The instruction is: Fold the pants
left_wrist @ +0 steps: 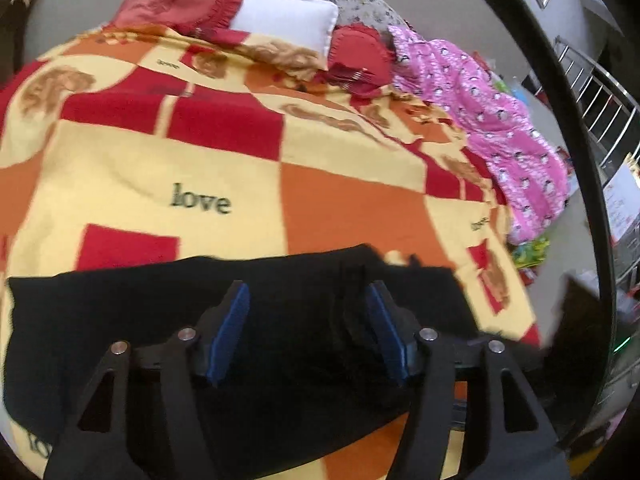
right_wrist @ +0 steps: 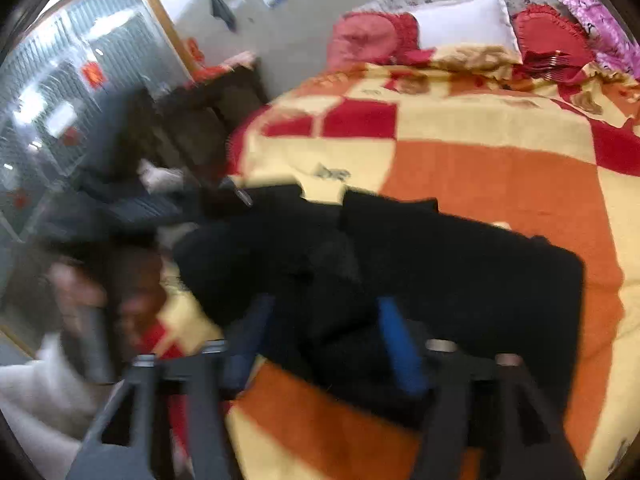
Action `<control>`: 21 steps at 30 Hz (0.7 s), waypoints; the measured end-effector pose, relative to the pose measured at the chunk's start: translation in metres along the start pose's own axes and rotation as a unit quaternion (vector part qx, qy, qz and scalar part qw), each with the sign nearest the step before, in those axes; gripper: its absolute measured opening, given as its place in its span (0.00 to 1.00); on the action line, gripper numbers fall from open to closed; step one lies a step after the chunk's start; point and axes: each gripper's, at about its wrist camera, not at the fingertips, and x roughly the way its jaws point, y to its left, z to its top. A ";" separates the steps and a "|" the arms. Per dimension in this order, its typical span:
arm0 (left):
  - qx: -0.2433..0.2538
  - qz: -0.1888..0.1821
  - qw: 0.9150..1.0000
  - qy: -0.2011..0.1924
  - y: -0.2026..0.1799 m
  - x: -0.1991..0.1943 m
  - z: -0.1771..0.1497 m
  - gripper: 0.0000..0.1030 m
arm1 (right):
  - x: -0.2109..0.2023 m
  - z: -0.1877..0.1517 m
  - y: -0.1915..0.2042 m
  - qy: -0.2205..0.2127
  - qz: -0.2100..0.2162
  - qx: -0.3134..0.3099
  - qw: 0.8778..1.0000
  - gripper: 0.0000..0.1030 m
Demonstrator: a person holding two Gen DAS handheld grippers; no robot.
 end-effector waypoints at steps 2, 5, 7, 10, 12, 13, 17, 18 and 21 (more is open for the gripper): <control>0.002 0.000 1.000 -0.005 -0.005 -0.002 -0.010 0.74 | -0.031 -0.002 -0.009 -0.047 -0.022 0.007 0.999 0.80; 0.003 -0.014 1.000 0.011 -0.015 0.008 -0.018 0.74 | -0.045 -0.003 -0.037 -0.065 -0.068 0.044 0.995 0.78; 0.002 -0.003 1.000 0.017 -0.021 0.011 -0.026 0.74 | -0.040 -0.005 -0.056 -0.062 -0.104 0.070 0.990 0.67; 0.015 0.026 1.000 0.010 -0.036 0.018 -0.037 0.74 | -0.029 -0.004 -0.069 -0.050 -0.159 0.070 0.984 0.42; 0.016 0.056 0.998 0.021 -0.040 0.027 -0.044 0.69 | -0.016 -0.003 -0.074 -0.046 -0.192 0.056 0.979 0.40; 0.022 0.076 0.997 0.023 -0.040 0.031 -0.048 0.67 | -0.014 -0.003 -0.076 -0.041 -0.203 0.053 0.977 0.40; 0.042 0.095 0.994 0.014 -0.046 0.021 -0.057 0.61 | -0.005 -0.001 -0.069 -0.020 -0.234 0.025 0.972 0.43; 0.038 0.093 0.995 0.018 -0.045 0.018 -0.060 0.61 | -0.009 -0.001 -0.065 -0.021 -0.230 0.022 0.973 0.43; 0.035 0.088 0.995 0.015 -0.043 0.014 -0.065 0.61 | -0.023 -0.005 -0.048 -0.042 -0.185 0.014 0.982 0.43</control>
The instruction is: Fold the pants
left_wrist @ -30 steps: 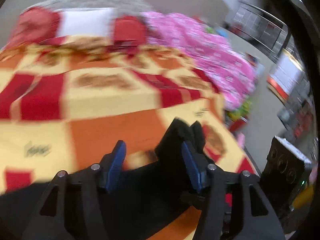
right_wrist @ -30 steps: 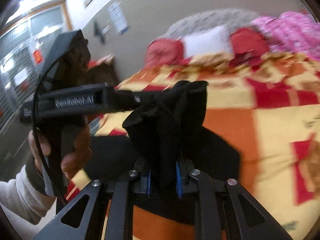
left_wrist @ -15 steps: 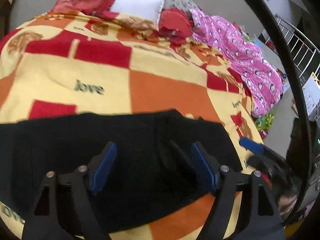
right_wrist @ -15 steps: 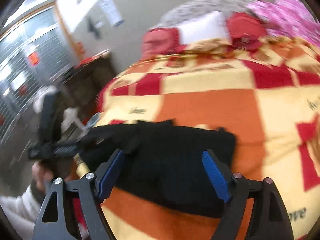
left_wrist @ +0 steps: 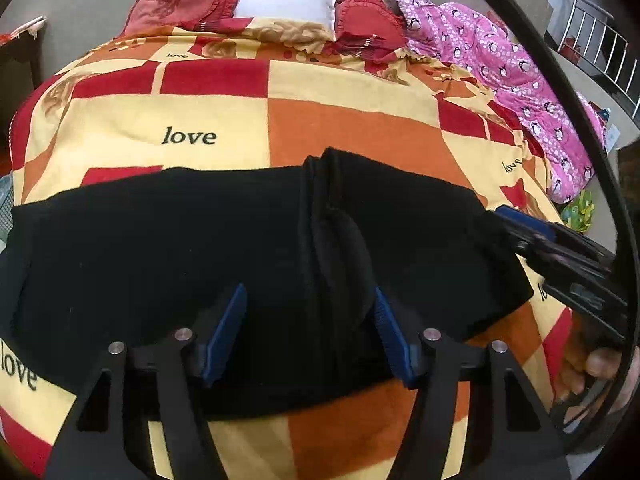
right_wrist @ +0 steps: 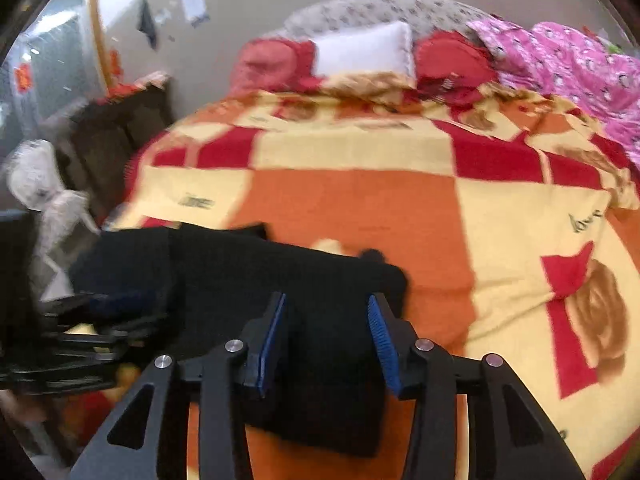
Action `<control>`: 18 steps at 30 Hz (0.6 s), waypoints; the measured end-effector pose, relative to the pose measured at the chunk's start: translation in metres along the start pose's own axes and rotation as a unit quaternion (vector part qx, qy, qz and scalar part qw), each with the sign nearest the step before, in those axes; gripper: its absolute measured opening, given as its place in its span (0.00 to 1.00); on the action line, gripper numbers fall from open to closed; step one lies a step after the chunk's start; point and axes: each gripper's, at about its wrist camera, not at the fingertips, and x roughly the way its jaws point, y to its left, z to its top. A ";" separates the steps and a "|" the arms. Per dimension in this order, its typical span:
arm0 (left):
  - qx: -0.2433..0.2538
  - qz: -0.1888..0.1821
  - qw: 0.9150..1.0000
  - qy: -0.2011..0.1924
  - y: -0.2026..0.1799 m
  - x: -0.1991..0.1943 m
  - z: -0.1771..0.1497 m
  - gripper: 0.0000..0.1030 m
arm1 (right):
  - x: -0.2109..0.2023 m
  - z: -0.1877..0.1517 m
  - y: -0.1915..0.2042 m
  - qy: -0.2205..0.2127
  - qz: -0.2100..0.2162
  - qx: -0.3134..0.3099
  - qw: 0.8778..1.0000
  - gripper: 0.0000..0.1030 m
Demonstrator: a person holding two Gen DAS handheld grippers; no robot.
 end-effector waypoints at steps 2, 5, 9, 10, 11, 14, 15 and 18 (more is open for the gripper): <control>-0.012 -0.002 1.000 -0.004 0.002 0.001 0.000 0.61 | 0.003 -0.006 0.013 0.010 0.015 -0.018 1.000 0.43; -0.020 -0.002 1.000 -0.008 0.001 0.000 0.000 0.61 | 0.023 -0.016 0.025 0.037 0.001 -0.043 0.998 0.43; -0.033 0.001 0.999 -0.010 0.007 -0.009 -0.002 0.61 | 0.017 -0.010 0.034 0.032 -0.003 -0.048 0.998 0.44; -0.037 0.003 0.999 -0.012 0.009 -0.012 -0.002 0.61 | 0.014 -0.009 0.036 0.029 0.003 -0.048 0.998 0.46; -0.042 0.004 0.999 -0.014 0.012 -0.014 -0.003 0.61 | 0.012 -0.007 0.039 0.028 0.011 -0.048 0.998 0.51; -0.048 0.013 0.999 -0.018 0.018 -0.020 -0.005 0.61 | 0.011 -0.004 0.050 0.024 0.038 -0.048 0.998 0.54; -0.047 0.021 0.998 -0.022 0.019 -0.023 -0.006 0.61 | 0.011 -0.002 0.055 0.023 0.043 -0.051 0.998 0.54; -0.041 0.045 0.998 -0.036 0.023 -0.033 -0.008 0.61 | 0.015 0.001 0.068 0.025 0.046 -0.059 0.997 0.56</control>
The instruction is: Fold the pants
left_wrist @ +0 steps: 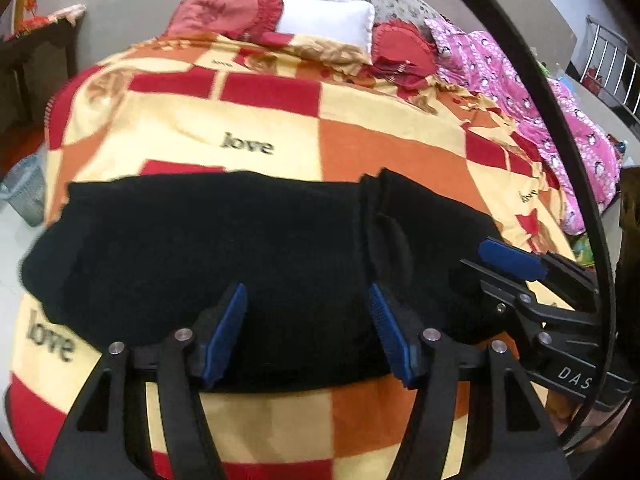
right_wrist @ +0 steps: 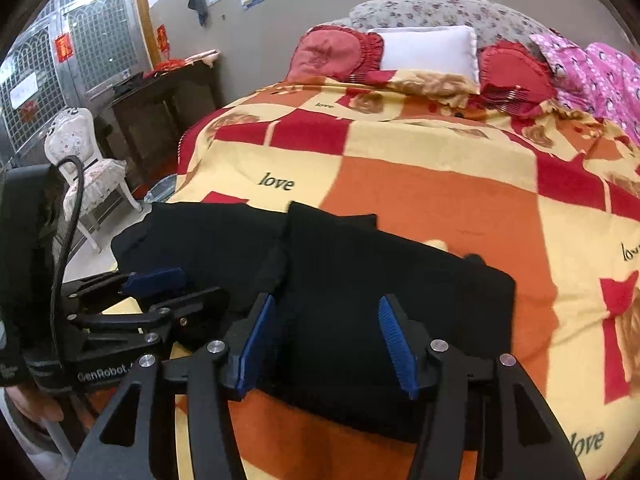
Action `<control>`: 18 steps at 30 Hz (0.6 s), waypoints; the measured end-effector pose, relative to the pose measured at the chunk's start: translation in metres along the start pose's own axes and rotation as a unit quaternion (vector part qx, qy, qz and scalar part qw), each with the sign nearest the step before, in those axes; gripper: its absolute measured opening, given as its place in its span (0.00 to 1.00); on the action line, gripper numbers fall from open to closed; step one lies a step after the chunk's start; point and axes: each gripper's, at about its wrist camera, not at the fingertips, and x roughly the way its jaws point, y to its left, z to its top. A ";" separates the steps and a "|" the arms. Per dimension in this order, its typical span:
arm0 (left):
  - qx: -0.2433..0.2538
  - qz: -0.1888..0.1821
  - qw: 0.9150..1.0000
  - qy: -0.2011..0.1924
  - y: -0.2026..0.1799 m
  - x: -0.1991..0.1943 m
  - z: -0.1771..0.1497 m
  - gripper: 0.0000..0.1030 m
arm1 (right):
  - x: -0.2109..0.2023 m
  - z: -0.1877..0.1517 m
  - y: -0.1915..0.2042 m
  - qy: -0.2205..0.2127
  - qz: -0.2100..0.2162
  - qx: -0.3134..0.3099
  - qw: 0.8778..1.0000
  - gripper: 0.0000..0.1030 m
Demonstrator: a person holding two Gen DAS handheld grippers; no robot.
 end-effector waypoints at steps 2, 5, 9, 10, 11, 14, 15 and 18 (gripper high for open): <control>-0.002 0.008 1.000 -0.008 0.005 -0.005 -0.001 0.61 | 0.004 0.002 0.008 0.002 0.006 -0.003 1.000 0.61; -0.008 0.021 1.000 -0.013 0.015 -0.010 -0.002 0.61 | 0.014 0.001 0.020 0.011 0.011 -0.014 1.000 0.69; -0.025 0.037 0.999 -0.018 0.034 -0.016 -0.006 0.61 | 0.037 -0.004 0.034 0.032 0.005 -0.037 0.999 0.53; -0.032 0.035 0.999 -0.018 0.039 -0.018 -0.007 0.61 | 0.040 -0.006 0.037 0.032 -0.005 -0.048 0.998 0.50; -0.039 0.035 0.998 -0.019 0.045 -0.021 -0.008 0.61 | 0.039 -0.006 0.039 0.027 -0.005 -0.055 0.998 0.36; -0.051 0.040 0.998 -0.028 0.061 -0.032 -0.013 0.61 | 0.028 -0.005 0.044 0.023 0.011 -0.063 0.998 0.21; -0.055 0.041 0.997 -0.032 0.067 -0.036 -0.016 0.61 | 0.024 -0.005 0.049 0.021 0.012 -0.076 0.997 0.21; -0.079 0.044 0.995 -0.036 0.085 -0.046 -0.024 0.62 | 0.030 -0.007 0.050 0.030 0.014 -0.078 0.996 0.23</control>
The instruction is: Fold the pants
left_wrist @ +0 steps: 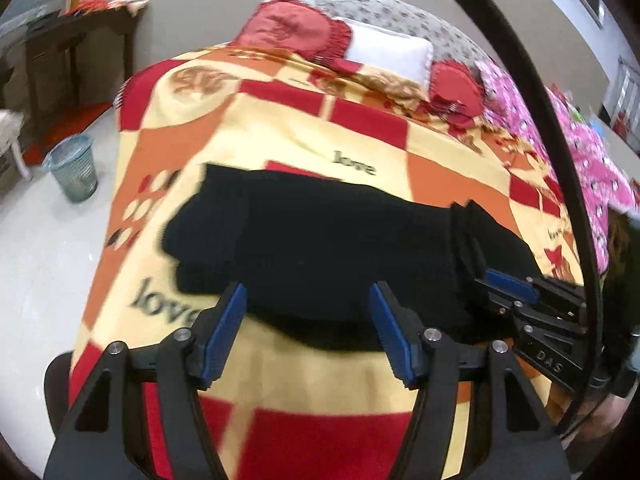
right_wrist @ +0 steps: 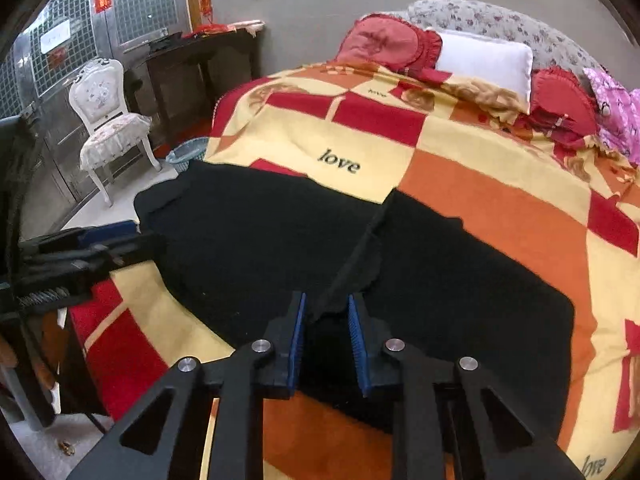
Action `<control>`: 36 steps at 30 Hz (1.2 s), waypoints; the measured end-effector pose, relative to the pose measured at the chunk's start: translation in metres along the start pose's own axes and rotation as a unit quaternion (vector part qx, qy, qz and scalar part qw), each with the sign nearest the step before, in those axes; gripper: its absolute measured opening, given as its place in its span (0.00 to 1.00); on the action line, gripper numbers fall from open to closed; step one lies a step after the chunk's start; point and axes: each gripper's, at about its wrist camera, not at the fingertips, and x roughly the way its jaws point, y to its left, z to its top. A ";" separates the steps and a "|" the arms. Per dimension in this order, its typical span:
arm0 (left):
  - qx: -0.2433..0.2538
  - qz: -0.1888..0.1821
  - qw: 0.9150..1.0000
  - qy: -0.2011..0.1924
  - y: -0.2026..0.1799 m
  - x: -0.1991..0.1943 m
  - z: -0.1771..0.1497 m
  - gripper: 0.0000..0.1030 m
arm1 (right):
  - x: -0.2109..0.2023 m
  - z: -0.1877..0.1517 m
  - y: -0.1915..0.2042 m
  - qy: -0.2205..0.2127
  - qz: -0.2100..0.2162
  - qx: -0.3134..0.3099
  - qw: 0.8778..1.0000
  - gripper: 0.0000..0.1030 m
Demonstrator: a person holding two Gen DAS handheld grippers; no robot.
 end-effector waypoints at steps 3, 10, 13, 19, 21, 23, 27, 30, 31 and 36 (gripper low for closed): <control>-0.027 -0.001 1.000 0.003 0.020 -0.004 -0.004 0.63 | 0.001 -0.001 -0.005 -0.001 0.014 0.025 1.000 0.28; -0.080 0.002 0.997 0.008 0.045 0.000 -0.011 0.69 | -0.019 0.006 -0.008 -0.028 0.039 0.035 0.998 0.54; -0.091 -0.001 0.996 0.014 0.048 0.004 -0.013 0.69 | -0.011 0.005 -0.012 -0.017 0.018 0.040 0.999 0.54; -0.099 -0.010 0.995 0.018 0.045 0.014 -0.009 0.73 | 0.001 -0.006 -0.012 -0.006 0.003 0.032 0.999 0.52; -0.101 -0.015 0.995 0.022 0.042 0.019 -0.008 0.73 | -0.001 -0.007 -0.011 -0.004 0.004 0.026 1.000 0.47; -0.103 -0.020 0.994 0.027 0.039 0.024 -0.007 0.73 | -0.005 -0.005 -0.010 -0.003 0.011 0.029 1.000 0.49; -0.107 -0.019 0.994 0.026 0.037 0.026 -0.006 0.75 | -0.015 0.009 -0.005 -0.034 0.062 0.035 0.997 0.77; -0.117 -0.021 0.993 0.025 0.038 0.027 -0.005 0.75 | -0.003 0.028 0.007 -0.027 0.070 0.014 0.997 0.77; -0.124 -0.023 0.992 0.023 0.039 0.026 -0.005 0.76 | 0.004 0.036 0.011 -0.025 0.074 0.005 0.997 0.77; -0.140 -0.042 0.989 0.022 0.045 0.025 -0.005 0.80 | 0.044 0.077 0.028 -0.009 0.069 -0.024 0.997 0.86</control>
